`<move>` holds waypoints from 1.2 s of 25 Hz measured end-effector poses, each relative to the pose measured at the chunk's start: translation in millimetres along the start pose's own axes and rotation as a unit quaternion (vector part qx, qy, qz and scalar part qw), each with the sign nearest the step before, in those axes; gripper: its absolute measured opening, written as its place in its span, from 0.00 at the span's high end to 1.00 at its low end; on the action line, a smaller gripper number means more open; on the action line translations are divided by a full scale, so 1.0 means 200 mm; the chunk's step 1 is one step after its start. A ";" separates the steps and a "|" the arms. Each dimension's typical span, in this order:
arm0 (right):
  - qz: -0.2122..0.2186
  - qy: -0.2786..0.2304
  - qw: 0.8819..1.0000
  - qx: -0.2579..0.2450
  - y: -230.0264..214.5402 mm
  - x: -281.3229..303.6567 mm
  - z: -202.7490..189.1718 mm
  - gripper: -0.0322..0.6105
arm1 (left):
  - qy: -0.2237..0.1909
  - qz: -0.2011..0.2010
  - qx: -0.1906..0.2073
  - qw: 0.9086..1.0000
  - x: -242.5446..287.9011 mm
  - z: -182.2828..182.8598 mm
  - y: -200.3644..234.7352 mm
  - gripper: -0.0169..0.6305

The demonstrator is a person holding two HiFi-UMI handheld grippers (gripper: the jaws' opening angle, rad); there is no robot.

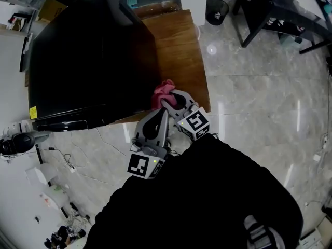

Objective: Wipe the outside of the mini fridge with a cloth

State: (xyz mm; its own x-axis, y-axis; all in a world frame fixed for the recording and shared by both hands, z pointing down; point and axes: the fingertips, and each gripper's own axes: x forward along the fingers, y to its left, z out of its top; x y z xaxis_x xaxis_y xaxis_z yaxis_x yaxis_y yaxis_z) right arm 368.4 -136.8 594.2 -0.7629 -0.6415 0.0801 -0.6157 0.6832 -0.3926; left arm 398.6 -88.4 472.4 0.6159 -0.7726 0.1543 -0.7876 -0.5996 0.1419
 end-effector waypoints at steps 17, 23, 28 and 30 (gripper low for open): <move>-0.001 0.004 1.000 0.012 -0.28 0.44 0.07 0.81 | 0.026 0.032 -0.016 0.999 0.15 -0.08 0.13 0.96; -0.016 0.011 1.000 0.007 -0.52 0.64 0.12 0.82 | 0.014 0.037 -0.020 0.999 0.32 -0.04 0.17 0.96; -0.027 0.017 1.000 -0.001 -0.68 0.76 0.16 0.82 | 0.008 0.049 -0.013 0.999 0.41 0.02 0.22 0.96; -0.032 0.019 0.999 -0.008 -0.73 0.81 0.18 0.82 | 0.001 0.048 -0.012 0.999 0.44 0.05 0.24 0.96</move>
State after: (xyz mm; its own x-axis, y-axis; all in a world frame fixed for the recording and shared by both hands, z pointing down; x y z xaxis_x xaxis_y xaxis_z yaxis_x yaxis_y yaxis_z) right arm 342.8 -353.1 632.3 -0.7290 -0.6704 0.1385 -0.6657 0.6472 -0.3715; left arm 414.7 -186.2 483.4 0.5383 -0.8254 0.1698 -0.8420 -0.5184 0.1492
